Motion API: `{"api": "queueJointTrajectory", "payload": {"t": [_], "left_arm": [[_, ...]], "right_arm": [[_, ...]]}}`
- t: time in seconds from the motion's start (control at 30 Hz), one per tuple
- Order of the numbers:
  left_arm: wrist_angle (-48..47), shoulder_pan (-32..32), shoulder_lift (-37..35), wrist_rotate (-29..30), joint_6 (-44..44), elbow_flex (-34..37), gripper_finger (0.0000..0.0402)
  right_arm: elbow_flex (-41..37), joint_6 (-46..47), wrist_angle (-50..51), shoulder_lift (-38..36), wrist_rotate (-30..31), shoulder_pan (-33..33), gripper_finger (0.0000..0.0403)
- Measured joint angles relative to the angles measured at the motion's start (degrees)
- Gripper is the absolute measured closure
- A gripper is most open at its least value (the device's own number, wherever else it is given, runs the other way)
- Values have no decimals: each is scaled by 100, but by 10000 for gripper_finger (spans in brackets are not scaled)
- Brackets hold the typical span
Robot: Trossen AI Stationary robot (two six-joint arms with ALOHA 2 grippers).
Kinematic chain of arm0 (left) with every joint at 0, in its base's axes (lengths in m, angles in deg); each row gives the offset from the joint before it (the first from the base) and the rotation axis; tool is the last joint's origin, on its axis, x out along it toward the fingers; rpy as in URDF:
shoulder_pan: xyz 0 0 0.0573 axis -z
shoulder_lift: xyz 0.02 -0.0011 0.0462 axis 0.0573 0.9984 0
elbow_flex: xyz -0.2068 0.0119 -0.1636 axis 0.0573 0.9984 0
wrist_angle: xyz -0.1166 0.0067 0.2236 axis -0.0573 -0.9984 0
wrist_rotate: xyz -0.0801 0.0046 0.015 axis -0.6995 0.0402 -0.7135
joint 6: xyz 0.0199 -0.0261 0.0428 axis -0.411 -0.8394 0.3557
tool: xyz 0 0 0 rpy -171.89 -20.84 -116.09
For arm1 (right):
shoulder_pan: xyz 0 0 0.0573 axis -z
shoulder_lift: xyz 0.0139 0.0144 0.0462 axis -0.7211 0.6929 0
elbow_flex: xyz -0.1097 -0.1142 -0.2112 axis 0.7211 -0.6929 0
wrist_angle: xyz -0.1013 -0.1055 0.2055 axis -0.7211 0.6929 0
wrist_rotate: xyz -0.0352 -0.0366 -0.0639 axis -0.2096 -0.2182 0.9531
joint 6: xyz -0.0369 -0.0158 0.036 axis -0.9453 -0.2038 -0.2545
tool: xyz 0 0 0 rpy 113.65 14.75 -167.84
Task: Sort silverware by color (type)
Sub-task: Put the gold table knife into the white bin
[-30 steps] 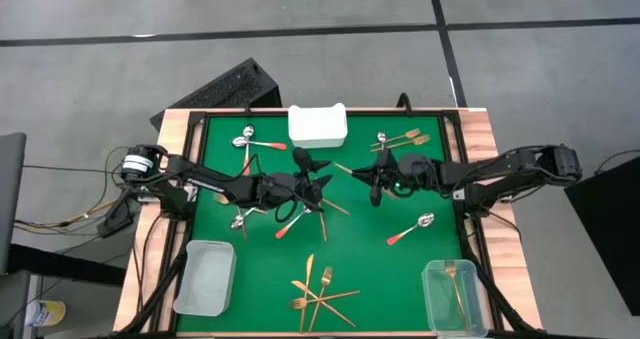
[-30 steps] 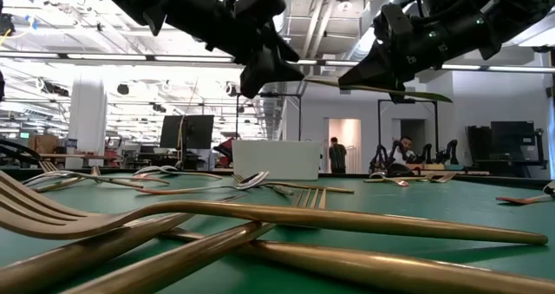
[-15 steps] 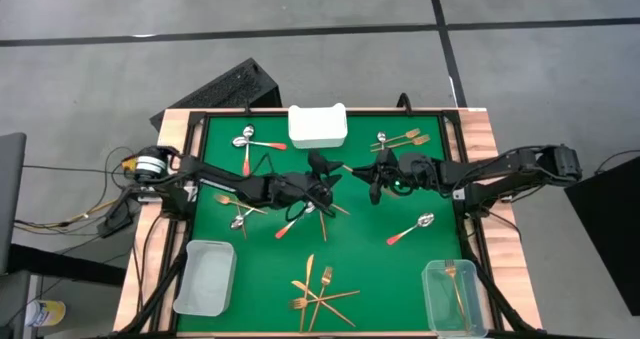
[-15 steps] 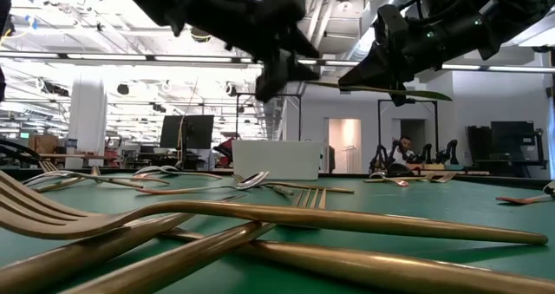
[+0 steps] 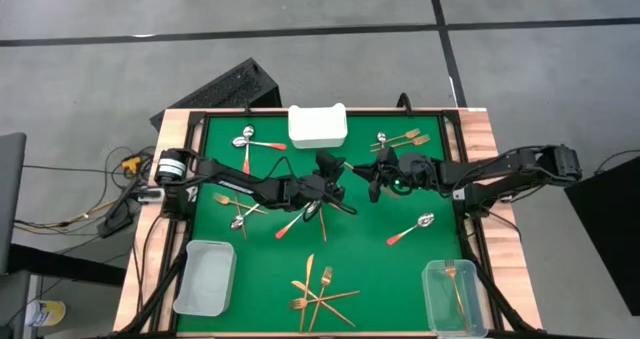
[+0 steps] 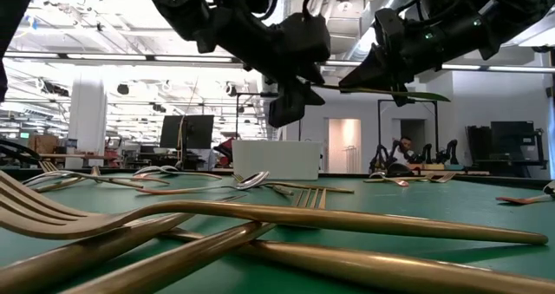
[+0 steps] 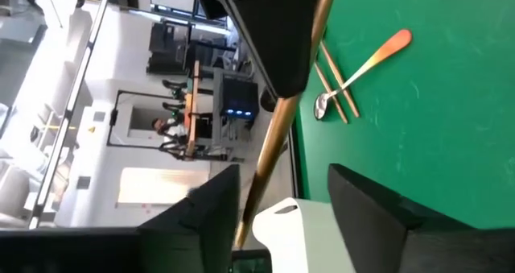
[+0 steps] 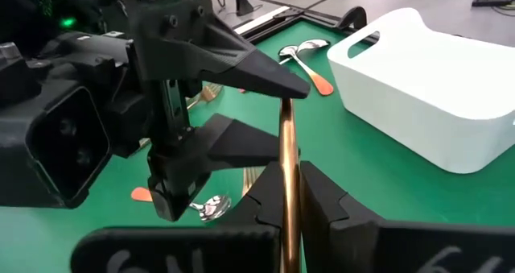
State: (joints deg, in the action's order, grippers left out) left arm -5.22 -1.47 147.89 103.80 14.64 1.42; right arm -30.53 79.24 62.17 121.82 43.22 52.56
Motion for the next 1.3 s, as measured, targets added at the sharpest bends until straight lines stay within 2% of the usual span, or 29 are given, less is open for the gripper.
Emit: {"api": "queueJointTrajectory", "payload": {"t": [0.3, 0.5, 0.57, 0.73, 0.83, 0.93, 1.07, 1.2, 1.3], "left_arm": [[15, 4, 3, 6, -114, -7, 388], [-66, -60, 17, -18, -244, -2, 392], [-234, -140, 17, -7, -472, -2, 396], [-763, -564, 7, 902, -856, -2, 397], [-1474, -890, -135, 1198, -1096, -2, 398], [-2416, -1230, -408, 1092, -1474, -2, 398], [-3694, -1687, -886, 588, -1743, -2, 398], [-4540, -2089, -1368, 10, -1826, -2, 397], [-4884, -2342, -1598, -174, -1717, -2, 397]], "right_arm": [[0, -43, 15, -6, 20, 11, 372], [0, -458, 4, -5, 62, 13, 340], [0, -522, -37, -12, 275, 11, 325], [0, -784, -24, -263, 766, 10, 288], [0, -811, -17, -479, 905, 4, 271], [0, -811, 111, -637, 911, 4, 262], [0, -762, 480, -693, 917, 4, 262], [0, -638, 692, -613, 918, 4, 266], [-4, -616, 745, -495, 918, 4, 266]]}}
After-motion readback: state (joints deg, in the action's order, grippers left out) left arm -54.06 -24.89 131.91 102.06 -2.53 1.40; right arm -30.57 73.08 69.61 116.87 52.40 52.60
